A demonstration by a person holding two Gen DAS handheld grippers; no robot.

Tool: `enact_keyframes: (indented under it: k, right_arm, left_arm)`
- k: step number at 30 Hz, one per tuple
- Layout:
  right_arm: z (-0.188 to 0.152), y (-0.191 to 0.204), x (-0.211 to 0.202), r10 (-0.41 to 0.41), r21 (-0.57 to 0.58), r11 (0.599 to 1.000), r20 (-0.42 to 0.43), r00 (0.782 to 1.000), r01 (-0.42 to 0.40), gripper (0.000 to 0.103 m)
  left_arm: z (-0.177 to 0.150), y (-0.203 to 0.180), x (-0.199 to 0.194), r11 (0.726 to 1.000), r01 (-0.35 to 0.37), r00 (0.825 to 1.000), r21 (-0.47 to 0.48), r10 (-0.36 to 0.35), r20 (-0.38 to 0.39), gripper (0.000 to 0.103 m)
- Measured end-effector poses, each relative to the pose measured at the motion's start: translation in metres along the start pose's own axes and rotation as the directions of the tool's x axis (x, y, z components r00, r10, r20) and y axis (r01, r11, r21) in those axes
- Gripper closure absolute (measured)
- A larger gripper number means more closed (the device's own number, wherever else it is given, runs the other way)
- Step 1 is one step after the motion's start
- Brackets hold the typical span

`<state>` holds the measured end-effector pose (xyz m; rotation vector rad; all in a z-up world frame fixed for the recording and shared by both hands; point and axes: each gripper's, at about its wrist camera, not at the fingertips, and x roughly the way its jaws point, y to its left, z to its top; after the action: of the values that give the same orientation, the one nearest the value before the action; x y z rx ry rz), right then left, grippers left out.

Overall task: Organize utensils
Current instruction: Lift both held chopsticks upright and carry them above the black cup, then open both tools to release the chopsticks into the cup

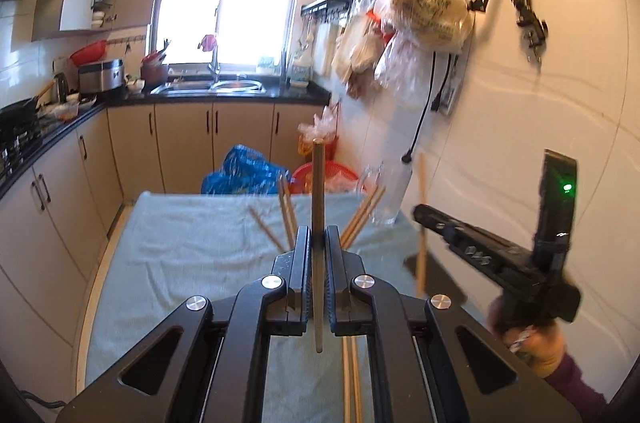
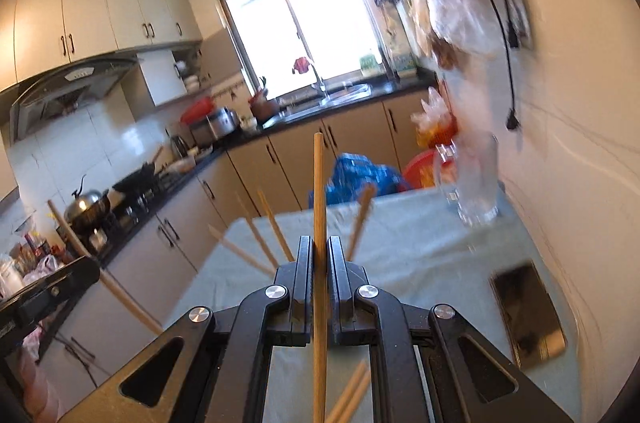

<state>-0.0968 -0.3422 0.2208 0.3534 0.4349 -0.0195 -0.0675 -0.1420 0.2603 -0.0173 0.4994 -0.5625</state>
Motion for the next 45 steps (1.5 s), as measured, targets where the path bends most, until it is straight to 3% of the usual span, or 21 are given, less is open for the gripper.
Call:
enact_keyframes:
  k: [8,15,26,30,33,35,39,45]
  right_arm:
    - [0.038,0.028,0.056,-0.106,-0.063,0.991,0.154,0.982,0.117,0.096]
    - [0.049,0.023,0.093,-0.128,-0.015,0.991,0.194,0.973,0.133,0.096]
    - [0.026,0.004,0.133,-0.163,-0.011,0.986,0.117,0.980,0.166,0.095]
    - [0.022,0.001,0.134,-0.147,-0.013,0.989,0.085,0.985,0.149,0.095]
    - [0.024,0.004,0.129,-0.143,-0.021,0.989,0.080,0.987,0.145,0.087]
    - [0.027,0.007,0.121,-0.141,-0.028,0.989,0.094,0.985,0.145,0.077]
    - [0.033,0.019,0.097,-0.131,-0.050,0.989,0.118,0.984,0.137,0.070]
    - [0.035,0.034,0.043,-0.108,-0.069,0.991,0.144,0.984,0.119,0.053]
  left_arm:
    - [0.040,0.012,0.046,0.999,-0.016,1.000,-0.046,0.017,0.016,0.097]
    - [0.044,0.021,0.096,0.998,-0.044,0.999,-0.046,0.043,-0.025,0.097]
    - [0.029,0.026,0.138,0.998,-0.032,0.994,-0.061,0.026,-0.107,0.097]
    - [0.025,0.026,0.134,0.997,-0.038,0.993,-0.071,0.029,-0.112,0.097]
    - [0.024,0.023,0.123,0.997,-0.042,0.994,-0.070,0.035,-0.105,0.096]
    - [0.024,0.023,0.112,0.997,-0.045,0.995,-0.067,0.039,-0.094,0.091]
    - [0.023,0.021,0.079,0.996,-0.063,0.997,-0.061,0.060,-0.042,0.069]
    - [0.009,0.019,0.017,0.993,-0.109,0.993,-0.036,0.110,0.033,0.052]
